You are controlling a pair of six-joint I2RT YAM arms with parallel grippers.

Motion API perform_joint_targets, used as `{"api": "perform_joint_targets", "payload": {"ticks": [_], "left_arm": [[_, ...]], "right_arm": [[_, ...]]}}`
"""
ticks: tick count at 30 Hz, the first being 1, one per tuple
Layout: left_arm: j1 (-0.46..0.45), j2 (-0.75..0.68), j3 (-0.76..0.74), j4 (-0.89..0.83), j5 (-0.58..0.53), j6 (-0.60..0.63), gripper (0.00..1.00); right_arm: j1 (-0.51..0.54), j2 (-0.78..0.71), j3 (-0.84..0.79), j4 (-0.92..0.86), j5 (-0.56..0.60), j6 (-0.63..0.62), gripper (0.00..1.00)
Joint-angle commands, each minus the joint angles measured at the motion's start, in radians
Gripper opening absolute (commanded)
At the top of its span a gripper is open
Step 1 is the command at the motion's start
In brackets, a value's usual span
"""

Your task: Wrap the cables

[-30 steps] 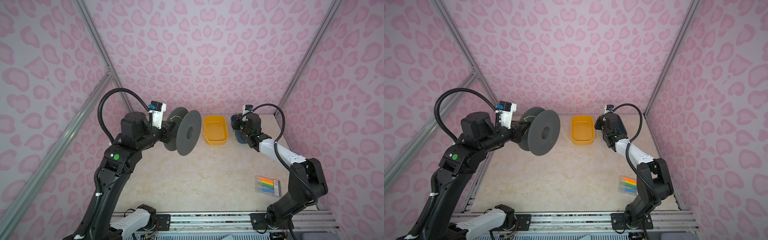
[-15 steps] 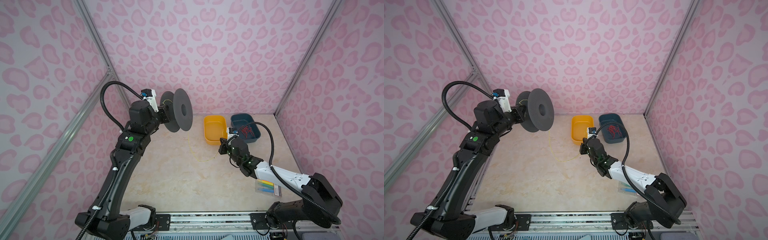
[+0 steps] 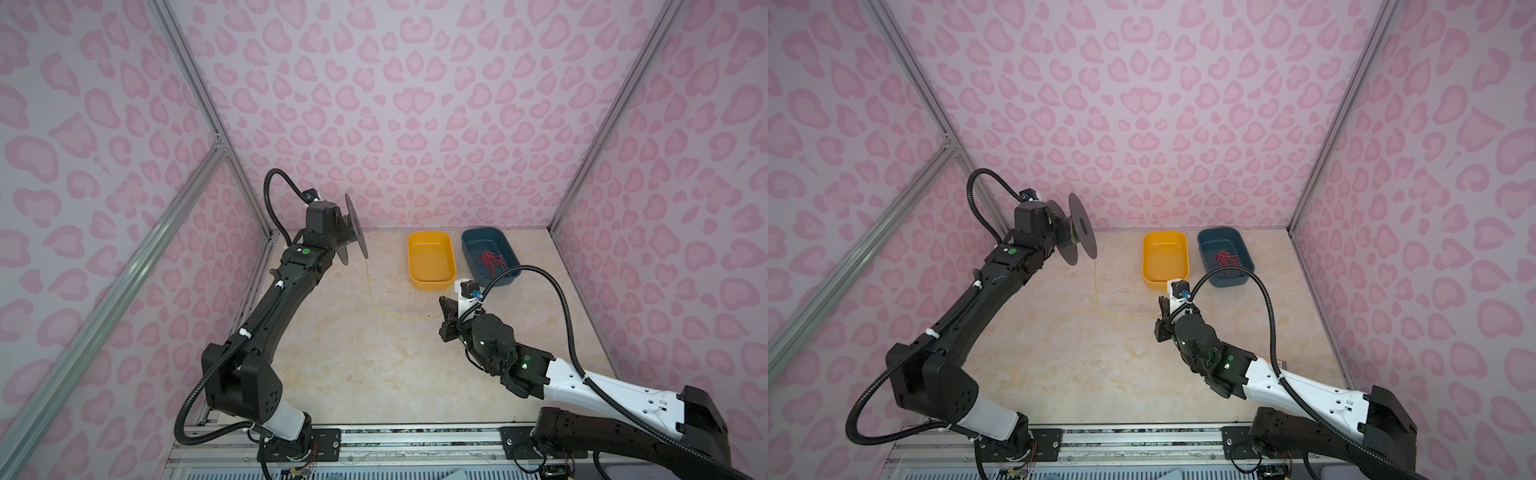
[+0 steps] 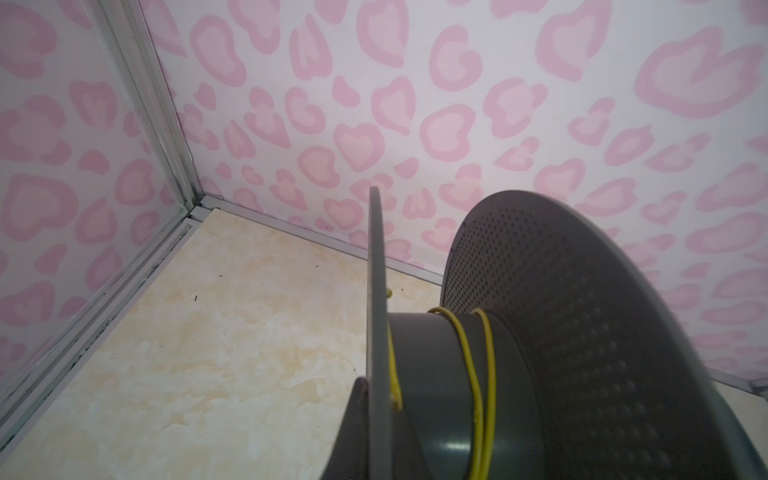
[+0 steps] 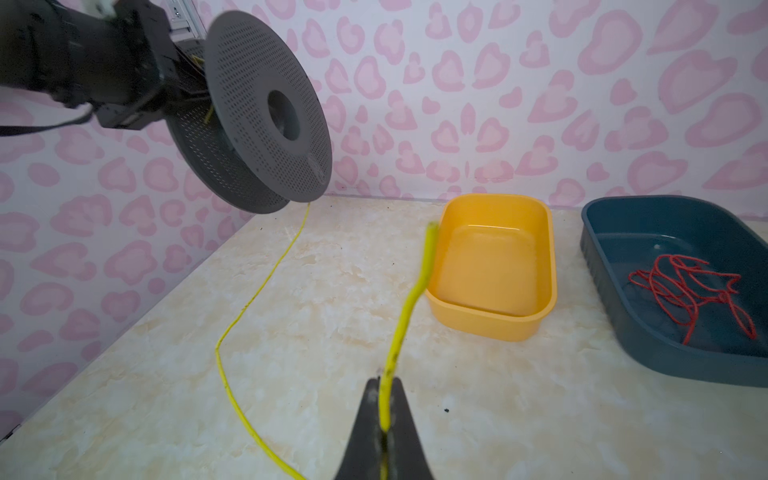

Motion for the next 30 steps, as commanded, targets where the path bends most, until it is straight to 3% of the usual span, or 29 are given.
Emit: {"api": "perform_joint_targets", "payload": {"ticks": [1,6,15,24,30], "left_arm": [[-0.011,0.055,0.003,0.118,-0.114,0.012,0.04],[-0.023,0.138,0.033,0.133,-0.191,0.032,0.04],[-0.047,0.243,0.076,0.145,-0.239,0.086,0.04],[-0.104,0.214,-0.051,0.188,-0.209,0.180,0.04],[-0.140,0.127,-0.184,0.218,-0.148,0.233,0.04]], "right_arm": [[0.075,-0.027,0.023,-0.083,0.081,-0.035,0.00],[0.195,-0.087,0.062,-0.143,0.160,-0.061,0.00],[0.258,-0.166,0.114,-0.187,0.220,-0.114,0.00],[0.247,-0.168,0.191,-0.081,0.204,-0.303,0.00],[0.121,-0.133,0.271,-0.090,0.068,-0.311,0.00]]}}
